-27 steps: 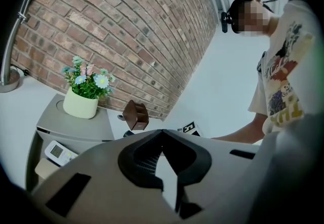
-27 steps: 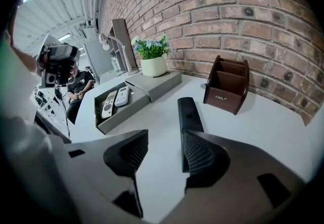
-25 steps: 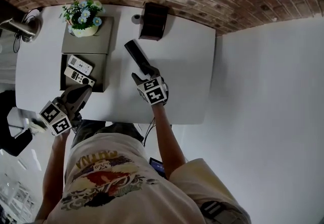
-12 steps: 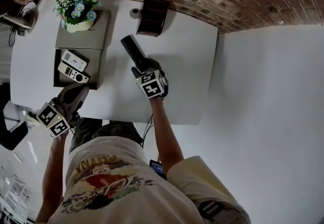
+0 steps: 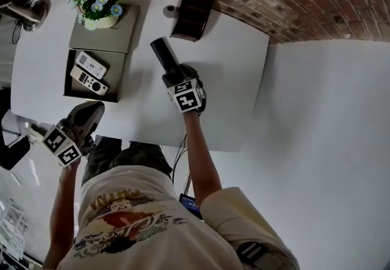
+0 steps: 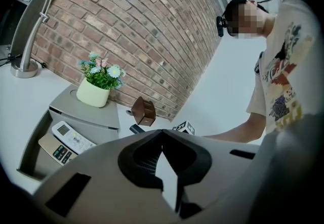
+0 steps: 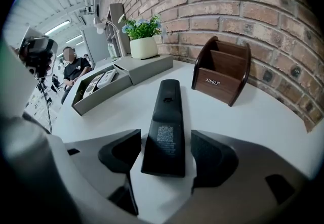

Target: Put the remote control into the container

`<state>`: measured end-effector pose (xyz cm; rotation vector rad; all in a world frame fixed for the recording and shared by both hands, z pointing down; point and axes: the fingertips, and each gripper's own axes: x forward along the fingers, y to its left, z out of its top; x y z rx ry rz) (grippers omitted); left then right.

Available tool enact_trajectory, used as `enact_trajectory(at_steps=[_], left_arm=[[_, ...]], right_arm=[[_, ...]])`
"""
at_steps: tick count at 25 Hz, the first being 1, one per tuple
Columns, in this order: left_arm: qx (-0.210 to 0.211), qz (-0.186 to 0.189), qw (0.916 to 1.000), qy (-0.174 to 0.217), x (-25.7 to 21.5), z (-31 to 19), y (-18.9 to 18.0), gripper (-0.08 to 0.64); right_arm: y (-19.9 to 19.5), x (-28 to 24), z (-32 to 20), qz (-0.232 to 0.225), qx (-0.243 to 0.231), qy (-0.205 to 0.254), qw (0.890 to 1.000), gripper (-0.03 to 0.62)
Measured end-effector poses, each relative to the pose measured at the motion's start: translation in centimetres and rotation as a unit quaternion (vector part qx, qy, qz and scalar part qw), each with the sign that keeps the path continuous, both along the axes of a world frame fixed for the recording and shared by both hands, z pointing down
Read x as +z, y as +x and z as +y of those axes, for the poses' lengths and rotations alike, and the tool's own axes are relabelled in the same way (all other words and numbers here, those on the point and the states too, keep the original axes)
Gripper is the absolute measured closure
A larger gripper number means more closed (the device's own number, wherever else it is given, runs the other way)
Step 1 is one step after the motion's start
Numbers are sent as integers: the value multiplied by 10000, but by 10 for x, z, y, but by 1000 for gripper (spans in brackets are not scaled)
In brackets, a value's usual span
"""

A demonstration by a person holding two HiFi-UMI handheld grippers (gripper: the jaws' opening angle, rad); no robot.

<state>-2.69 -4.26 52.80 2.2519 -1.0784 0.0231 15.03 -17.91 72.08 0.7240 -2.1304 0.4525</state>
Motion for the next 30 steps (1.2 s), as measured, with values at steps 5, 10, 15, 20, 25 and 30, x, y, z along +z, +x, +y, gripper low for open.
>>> enact_trajectory(at_steps=[5,10,15,20,25,30], left_arm=[[-55,34,10000,-28,4,8,0,555],[-60,86,9999,35,-1,10,4,554],[-84,70,9999,87,-5,15,2,555],[-132,42,9998,149,-11,21,1,554],[-193,18,9996,213,-17,28,0,555],[-284,-21,9993,234,-18,36,-8,554]], right_arm=[[0,4,-1,50,-21,-30,10000,304],[0,2,-2,139,-27,-92,9999,305],[1,3,-4,199,50,-124,9997,308],[-1,2,-3,303,151,-192,9992,350],[4,3,-7,197,425,-239,9986,357],[5,-1,-1,0,767,-430,9961,360]])
